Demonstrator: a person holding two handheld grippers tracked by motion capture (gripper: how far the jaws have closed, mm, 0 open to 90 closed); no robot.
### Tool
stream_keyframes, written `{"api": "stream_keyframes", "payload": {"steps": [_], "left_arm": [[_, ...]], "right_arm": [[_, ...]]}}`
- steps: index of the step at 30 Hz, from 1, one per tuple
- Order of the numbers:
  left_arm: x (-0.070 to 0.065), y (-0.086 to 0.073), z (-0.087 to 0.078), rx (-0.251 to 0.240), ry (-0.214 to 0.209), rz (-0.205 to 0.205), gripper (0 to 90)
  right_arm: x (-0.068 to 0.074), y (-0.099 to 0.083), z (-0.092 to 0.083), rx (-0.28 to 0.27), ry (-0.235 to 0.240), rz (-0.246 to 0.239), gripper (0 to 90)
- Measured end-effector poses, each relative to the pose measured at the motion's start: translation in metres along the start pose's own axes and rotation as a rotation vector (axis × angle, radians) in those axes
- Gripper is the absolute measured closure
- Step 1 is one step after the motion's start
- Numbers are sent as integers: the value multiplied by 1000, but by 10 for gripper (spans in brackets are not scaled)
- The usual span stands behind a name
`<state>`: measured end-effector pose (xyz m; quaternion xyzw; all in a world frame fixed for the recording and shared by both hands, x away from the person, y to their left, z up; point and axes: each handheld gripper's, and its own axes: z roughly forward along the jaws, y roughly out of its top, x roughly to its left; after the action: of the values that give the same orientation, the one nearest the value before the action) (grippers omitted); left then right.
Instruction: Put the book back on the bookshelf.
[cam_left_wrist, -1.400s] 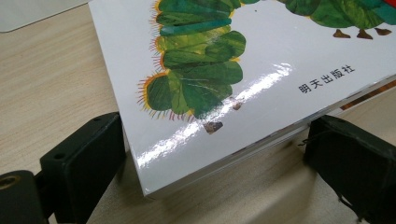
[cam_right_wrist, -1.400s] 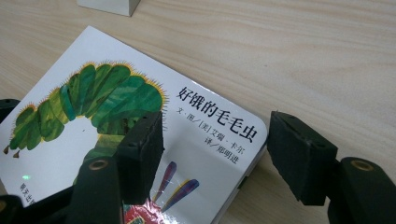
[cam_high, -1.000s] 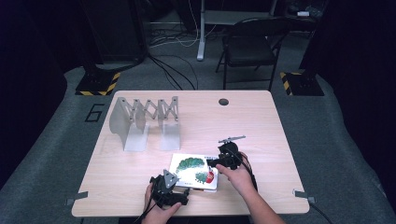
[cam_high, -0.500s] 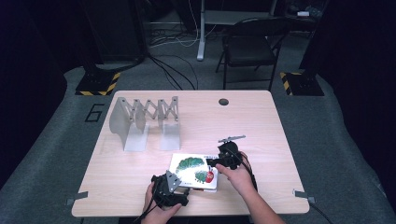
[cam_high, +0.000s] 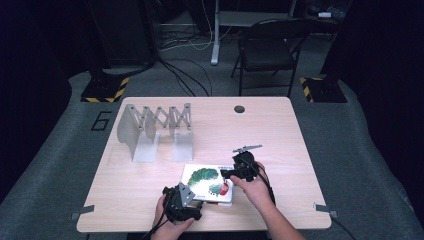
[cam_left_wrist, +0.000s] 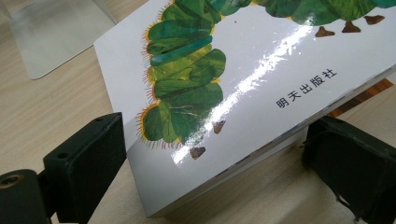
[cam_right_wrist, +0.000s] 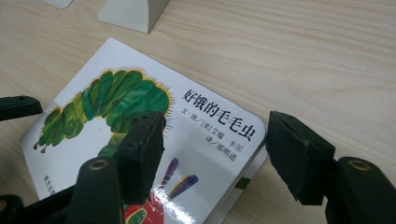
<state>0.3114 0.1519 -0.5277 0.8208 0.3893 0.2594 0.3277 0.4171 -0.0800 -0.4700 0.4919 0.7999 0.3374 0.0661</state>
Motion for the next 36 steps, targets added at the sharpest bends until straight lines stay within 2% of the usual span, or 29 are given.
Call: {"api": "stream_keyframes", "payload": {"steps": [3, 7, 9, 11, 14, 18, 23, 28, 31, 36], "left_arm": [[0, 1, 1, 1, 5, 8, 60], [0, 3, 1, 6, 9, 15, 66], [0, 3, 2, 3, 5, 20, 78], [0, 3, 1, 10, 3, 20, 81], [-1, 2, 2, -4, 11, 14, 81], [-1, 2, 1, -3, 8, 9, 82], [-1, 1, 1, -5, 12, 12, 82], [-2, 1, 2, -18, 23, 11, 82], [-2, 0, 2, -24, 24, 8, 82], [-3, 0, 2, -29, 26, 5, 82]], "right_arm": [[2, 1, -2, -4, 5, 14, 366], [3, 2, -3, -19, 2, -1, 366], [3, 2, -3, -14, 8, 6, 368], [3, 2, -1, -6, 21, 16, 373], [3, 1, 0, -1, 13, 1, 374], [1, 1, 1, -1, 19, 6, 376], [0, 1, 1, 10, 26, 35, 365], [-7, 0, 2, 3, 8, 43, 320], [-10, 1, 1, -7, 16, 88, 299], [-15, 0, 5, 6, 29, 99, 281]]}}
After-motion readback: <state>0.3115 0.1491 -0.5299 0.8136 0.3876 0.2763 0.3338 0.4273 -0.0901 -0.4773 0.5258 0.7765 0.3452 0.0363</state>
